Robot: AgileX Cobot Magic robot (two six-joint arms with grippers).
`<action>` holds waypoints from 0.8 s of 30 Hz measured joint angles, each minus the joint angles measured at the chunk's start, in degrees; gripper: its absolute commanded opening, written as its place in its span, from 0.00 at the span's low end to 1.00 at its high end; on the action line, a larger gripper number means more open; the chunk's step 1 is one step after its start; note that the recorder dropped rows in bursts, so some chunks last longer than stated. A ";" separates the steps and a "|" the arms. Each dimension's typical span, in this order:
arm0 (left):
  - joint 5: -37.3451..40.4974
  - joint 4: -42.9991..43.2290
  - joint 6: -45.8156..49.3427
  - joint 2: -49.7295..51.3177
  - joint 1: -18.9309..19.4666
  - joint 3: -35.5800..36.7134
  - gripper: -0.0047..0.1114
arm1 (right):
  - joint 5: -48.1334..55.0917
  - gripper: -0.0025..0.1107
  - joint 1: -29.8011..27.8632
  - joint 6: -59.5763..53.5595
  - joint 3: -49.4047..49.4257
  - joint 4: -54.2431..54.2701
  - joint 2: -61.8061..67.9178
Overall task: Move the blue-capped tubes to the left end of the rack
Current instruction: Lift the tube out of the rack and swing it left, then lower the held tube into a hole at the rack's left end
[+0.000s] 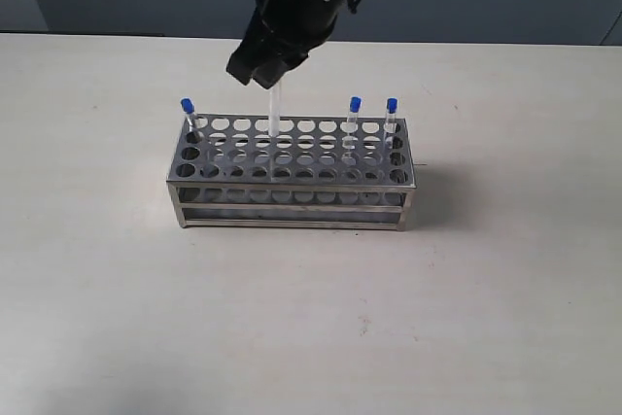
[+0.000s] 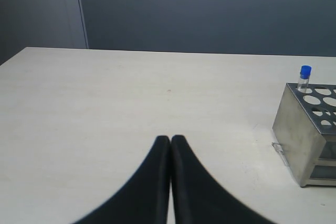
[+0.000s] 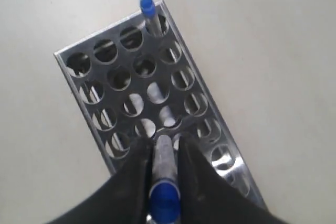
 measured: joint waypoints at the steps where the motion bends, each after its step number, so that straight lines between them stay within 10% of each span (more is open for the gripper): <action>1: 0.00 0.00 0.00 0.00 0.00 0.00 0.05 | -1.34 0.02 0.52 -1.01 0.00 0.00 0.00; 24: 0.00 0.00 0.00 0.00 0.00 0.00 0.05 | -15.22 0.02 4.33 -12.05 0.00 6.15 6.65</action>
